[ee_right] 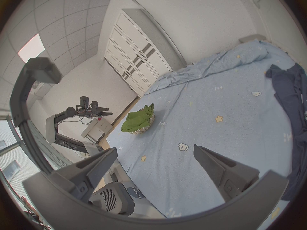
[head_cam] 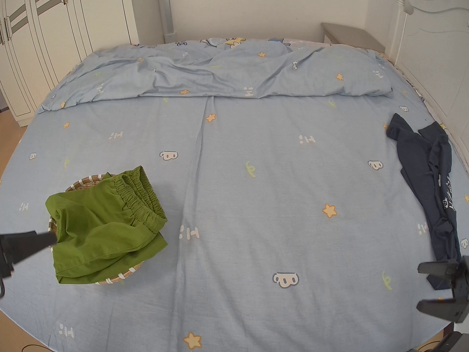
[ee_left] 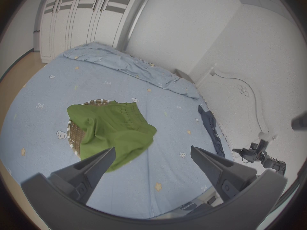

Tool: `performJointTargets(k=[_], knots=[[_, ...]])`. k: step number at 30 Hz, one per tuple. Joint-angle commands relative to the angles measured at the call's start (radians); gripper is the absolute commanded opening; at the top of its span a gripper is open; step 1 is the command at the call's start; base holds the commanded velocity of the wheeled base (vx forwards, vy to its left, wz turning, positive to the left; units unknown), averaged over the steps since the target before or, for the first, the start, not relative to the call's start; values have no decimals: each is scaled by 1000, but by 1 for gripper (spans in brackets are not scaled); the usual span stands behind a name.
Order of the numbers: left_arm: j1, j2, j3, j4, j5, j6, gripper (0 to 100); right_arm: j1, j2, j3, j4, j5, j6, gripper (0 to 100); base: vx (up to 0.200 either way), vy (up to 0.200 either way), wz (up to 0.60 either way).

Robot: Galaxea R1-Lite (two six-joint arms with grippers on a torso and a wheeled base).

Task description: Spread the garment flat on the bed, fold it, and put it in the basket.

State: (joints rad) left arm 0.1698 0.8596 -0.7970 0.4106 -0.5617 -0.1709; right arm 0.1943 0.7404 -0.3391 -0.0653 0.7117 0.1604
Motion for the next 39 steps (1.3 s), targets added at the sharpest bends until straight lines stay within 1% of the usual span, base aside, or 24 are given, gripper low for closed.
performJointTargets(k=[1, 3, 6, 10, 11, 12, 13, 14, 15, 17, 18, 19, 21, 22, 23, 26, 27, 29, 31, 32, 33, 34, 36, 39], knots=[[-90, -482, 165, 149, 19, -2, 100, -65, -498, 123, 174, -1, 50, 100, 0, 0, 0], [-93, -536, 191, 163, 19, -2, 100, -53, -547, 123, 228, -1, 53, 100, 0, 0, 0], [-108, -643, 283, 155, 16, -2, 100, -30, -627, 131, 325, -1, 53, 100, 0, 0, 0], [-104, -695, 368, 142, 20, -2, 100, -35, -648, 166, 351, -3, 47, 100, 0, 0, 0], [-101, -743, 429, 126, 23, -1, 100, -35, -648, 183, 340, -9, 59, 100, 0, 0, 0], [-101, -769, 472, 111, 26, 13, 100, -38, -648, 181, 340, -23, 68, 100, 0, 0, 0], [-99, -784, 524, 77, 51, 25, 100, -38, -648, 180, 341, -52, 71, 100, 0, 0, 0], [-99, -781, 556, 42, 94, 42, 100, -38, -648, 180, 343, -92, 70, 100, 0, 0, 0], [-99, -777, 581, -12, 164, 48, 100, -38, -647, 177, 348, -155, 70, 100, 0, 0, 0], [-99, -777, 587, -26, 186, 50, 100, -38, -647, 177, 348, -173, 70, 100, 0, 0, 0], [-99, -777, 667, -182, 399, 68, 100, -42, -647, 173, 349, -379, 60, 100, 0, 0, 0], [-101, -777, 707, -262, 479, 86, 100, -44, -647, 177, 345, -459, 54, 100, 0, 0, 0], [-102, -777, 785, -423, 594, 131, 100, -42, -647, 181, 341, -604, 37, 100, 0, 0, 0], [-102, -777, 788, -429, 602, 140, 100, -42, -647, 181, 340, -617, 37, 100, 0, 0, 0], [-99, -778, 797, -426, 635, 168, 100, -42, -647, 186, 335, -736, 37, 100, 0, 0, 0], [-98, -777, 797, -412, 631, 168, 100, -44, -647, 227, 274, -923, 34, 100, 0, 0, 0], [-99, -777, 797, -418, 629, 168, 100, -44, -647, 259, 199, -1029, 28, 100, 0, 0, 0], [-101, -775, 797, -417, 628, 168, 100, -49, -647, 295, 114, -1095, 16, 100, 0, 0, 0], [-101, -775, 797, -417, 626, 172, 100, -59, -647, 308, 79, -1104, 7, 100, 0, 0, 0], [-102, -775, 797, -417, 625, 172, 100, -105, -647, 325, 35, -1103, -9, 100, 0, 0, 0], [-102, -775, 797, -417, 620, 175, 100, -207, -685, 328, 29, -1092, -52, 100, 0, 0, 0], [-105, -775, 797, -417, 614, 171, 100, -217, -739, 328, 36, -1080, -102, 100, 0, 0, 0], [-107, -775, 797, -417, 611, 166, 100, -197, -740, 331, 25, -1080, -159, 100, 0, 0, 0], [-107, -775, 797, -417, 611, 168, 100, -196, -740, 333, 24, -1065, -187, 100, 0, 0, 0]])
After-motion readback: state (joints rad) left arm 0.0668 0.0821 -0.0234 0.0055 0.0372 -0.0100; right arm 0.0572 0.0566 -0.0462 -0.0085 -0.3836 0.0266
